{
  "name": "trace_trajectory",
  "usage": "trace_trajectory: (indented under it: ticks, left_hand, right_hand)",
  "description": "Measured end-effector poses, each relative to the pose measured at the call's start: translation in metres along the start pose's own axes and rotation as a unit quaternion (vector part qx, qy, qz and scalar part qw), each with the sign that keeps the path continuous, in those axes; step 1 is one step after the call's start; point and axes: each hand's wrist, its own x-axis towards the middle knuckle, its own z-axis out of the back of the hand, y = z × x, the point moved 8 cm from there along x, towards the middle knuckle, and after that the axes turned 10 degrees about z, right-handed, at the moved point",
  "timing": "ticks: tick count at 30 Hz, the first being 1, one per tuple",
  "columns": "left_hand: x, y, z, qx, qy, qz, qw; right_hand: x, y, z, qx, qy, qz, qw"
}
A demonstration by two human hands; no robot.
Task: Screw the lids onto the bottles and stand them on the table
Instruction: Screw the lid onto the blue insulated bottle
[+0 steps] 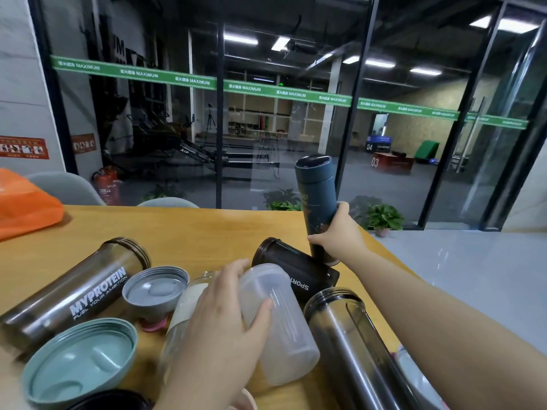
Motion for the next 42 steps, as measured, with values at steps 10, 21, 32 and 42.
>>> trace_trajectory:
  ticks: [10,21,32,42]
  left_hand:
    - [-0.004,-0.006,0.000,-0.004,0.015,-0.003,1.000]
    - [-0.004,-0.004,-0.001,0.003,0.021,0.012,1.000]
    - [-0.004,-0.002,-0.002,0.026,0.016,0.023,0.999]
    - [-0.005,-0.003,-0.001,0.045,0.015,0.028,0.998]
  right_hand:
    - [0.007,-0.021,-0.017,0.034,0.017,-0.051,0.998]
    - [0.006,-0.038,-0.021,0.080,0.021,-0.085,0.993]
    - [0.009,-0.042,-0.025,0.085,0.029,-0.086,0.992]
    - [-0.004,-0.043,-0.026,0.033,0.079,-0.132,0.987]
